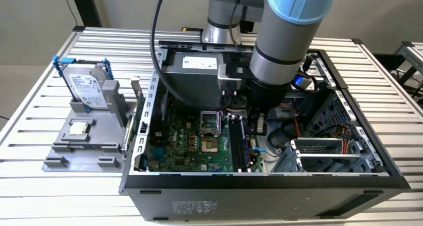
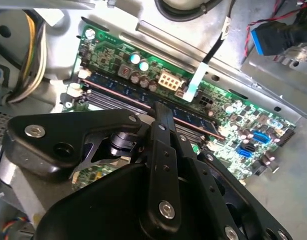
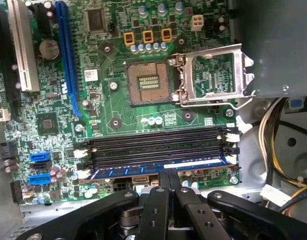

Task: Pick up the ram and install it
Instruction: 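Press down the ram until it locks into place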

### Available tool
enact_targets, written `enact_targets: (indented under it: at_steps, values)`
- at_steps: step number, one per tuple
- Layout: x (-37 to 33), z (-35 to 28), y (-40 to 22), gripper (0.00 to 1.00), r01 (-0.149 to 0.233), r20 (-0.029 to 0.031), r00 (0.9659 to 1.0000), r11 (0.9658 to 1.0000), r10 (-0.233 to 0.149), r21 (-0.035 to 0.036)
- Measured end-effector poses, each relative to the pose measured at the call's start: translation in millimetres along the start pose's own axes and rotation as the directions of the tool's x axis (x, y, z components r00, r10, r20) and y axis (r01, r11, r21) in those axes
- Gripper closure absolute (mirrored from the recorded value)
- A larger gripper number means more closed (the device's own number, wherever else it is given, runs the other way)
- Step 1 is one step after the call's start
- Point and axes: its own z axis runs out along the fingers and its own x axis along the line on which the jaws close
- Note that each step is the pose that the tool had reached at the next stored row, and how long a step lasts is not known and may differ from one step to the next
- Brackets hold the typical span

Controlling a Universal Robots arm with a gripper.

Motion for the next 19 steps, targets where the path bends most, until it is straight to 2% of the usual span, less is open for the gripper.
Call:
enact_targets:
  at_steps: [3,10,12,15,17,19]
  values:
    - [3.8,0.1,-0.3,1.00,0.011,0.0000,0.9999,0.9999,-0.011,0.0008]
    - [4.2,1.5,0.8,1.00,0.016,-0.0003,0.9999,0.9999,-0.016,0.0009]
    - [6.6,1.7,0.7,1.00,0.016,-0.0004,0.9999,0.9999,-0.016,0.0008]
    - [8.5,3.6,0.5,1.00,0.016,-0.0009,0.9999,0.9999,-0.016,-0.0053]
    - [8.5,3.6,0.5,1.00,0.016,-0.0012,0.9999,0.9999,-0.016,-0.0058]
    - [7.4,8.0,2.3,1.00,0.016,-0.0008,0.9999,0.9999,-0.016,-0.0058]
